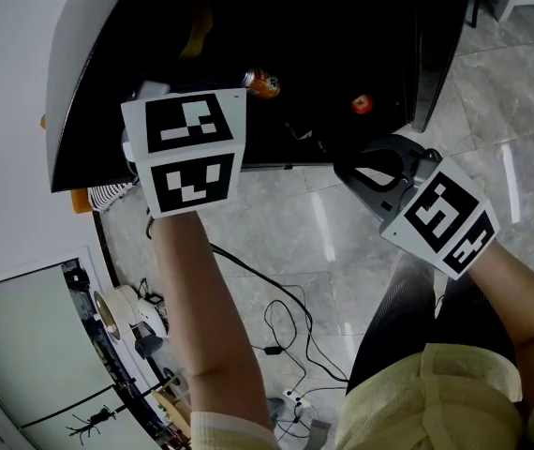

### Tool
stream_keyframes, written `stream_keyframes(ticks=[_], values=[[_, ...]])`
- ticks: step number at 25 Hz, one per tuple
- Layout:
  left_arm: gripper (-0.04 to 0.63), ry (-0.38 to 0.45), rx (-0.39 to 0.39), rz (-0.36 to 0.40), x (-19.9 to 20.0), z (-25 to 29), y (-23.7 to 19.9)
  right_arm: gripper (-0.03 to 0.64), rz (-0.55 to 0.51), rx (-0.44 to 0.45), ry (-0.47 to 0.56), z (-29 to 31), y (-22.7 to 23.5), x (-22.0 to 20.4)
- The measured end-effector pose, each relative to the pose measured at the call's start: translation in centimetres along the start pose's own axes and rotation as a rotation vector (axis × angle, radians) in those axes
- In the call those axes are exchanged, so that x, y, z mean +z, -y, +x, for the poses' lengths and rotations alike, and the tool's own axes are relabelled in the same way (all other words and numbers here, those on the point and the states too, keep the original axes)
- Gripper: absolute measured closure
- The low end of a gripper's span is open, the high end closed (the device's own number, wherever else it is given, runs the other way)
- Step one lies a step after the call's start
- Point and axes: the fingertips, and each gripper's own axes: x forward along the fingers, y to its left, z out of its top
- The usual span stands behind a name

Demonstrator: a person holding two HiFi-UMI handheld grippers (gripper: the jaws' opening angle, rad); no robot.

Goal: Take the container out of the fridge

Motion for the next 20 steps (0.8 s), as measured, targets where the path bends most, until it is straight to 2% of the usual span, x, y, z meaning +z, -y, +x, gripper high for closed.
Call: stream_keyframes(ticks=[3, 6, 12, 16, 20], values=[[0.518, -0.017, -0.003, -0.008, -0.4, -0.2, 0.0, 0.588, 0.003, 0.005, -0.005, -0.1, 0.2, 0.1], [0.539, -0.031, -0.012, -0.004, -0.6, -0.2, 0.3, 0.588, 0.011, 0.004, -0.002, -0.3, 0.5, 0.1], [0.558, -0.050, -0.024, -0.010, -0.9, -0.1, 0.6, 0.588, -0.001, 0.006, -0.005, -0.4, 0.6, 0.5], [0.560, -0.030, -0.007, 0.004, -0.7, -0.9, 1.0, 0.588, -0.012, 0.003, 0.002, -0.8, 0.8, 1.6], [0.561, -0.010, 0.010, -0.027, -1.0, -1.9, 1.8, 0.588, -0.024, -0.002, 0.011, -1.1, 1.4, 2.2]])
